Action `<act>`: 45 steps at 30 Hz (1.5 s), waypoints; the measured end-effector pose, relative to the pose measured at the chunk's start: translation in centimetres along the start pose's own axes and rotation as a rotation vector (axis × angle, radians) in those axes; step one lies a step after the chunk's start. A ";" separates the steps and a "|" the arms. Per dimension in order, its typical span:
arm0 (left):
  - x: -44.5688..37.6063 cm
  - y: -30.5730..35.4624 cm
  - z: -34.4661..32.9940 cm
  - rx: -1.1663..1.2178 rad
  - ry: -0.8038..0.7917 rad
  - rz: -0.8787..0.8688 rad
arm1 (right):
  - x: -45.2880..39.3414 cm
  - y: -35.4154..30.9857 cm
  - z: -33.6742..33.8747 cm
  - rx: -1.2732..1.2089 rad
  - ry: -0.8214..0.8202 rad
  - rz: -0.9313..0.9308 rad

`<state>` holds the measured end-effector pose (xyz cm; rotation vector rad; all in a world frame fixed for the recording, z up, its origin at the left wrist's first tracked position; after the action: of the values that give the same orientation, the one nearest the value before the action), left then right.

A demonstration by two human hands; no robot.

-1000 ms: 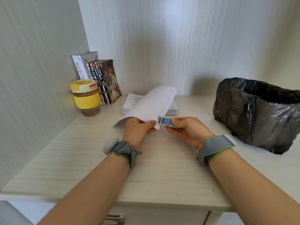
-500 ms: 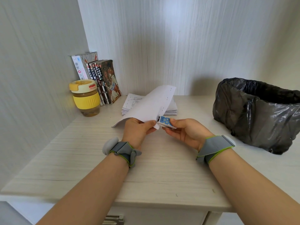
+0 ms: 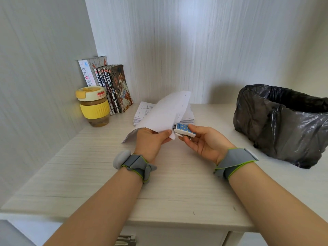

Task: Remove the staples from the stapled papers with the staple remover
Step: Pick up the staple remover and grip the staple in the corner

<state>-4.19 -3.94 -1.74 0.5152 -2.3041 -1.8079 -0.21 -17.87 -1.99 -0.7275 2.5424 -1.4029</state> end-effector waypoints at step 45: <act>0.5 0.2 -0.2 -0.158 0.058 -0.006 | -0.1 -0.5 0.7 0.147 0.169 0.080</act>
<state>-4.62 -4.24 -1.51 0.5415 -2.1029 -1.9303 0.29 -18.64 -1.98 -0.4972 2.5228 -1.6671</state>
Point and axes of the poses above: each hand's wrist, its own x-axis away from the middle knuckle, its own z-axis out of the back of the hand, y = z × x, the point moved 5 cm from there along -x, towards the middle knuckle, and after that the axes turned 9 degrees about z, right-handed, at the moved point
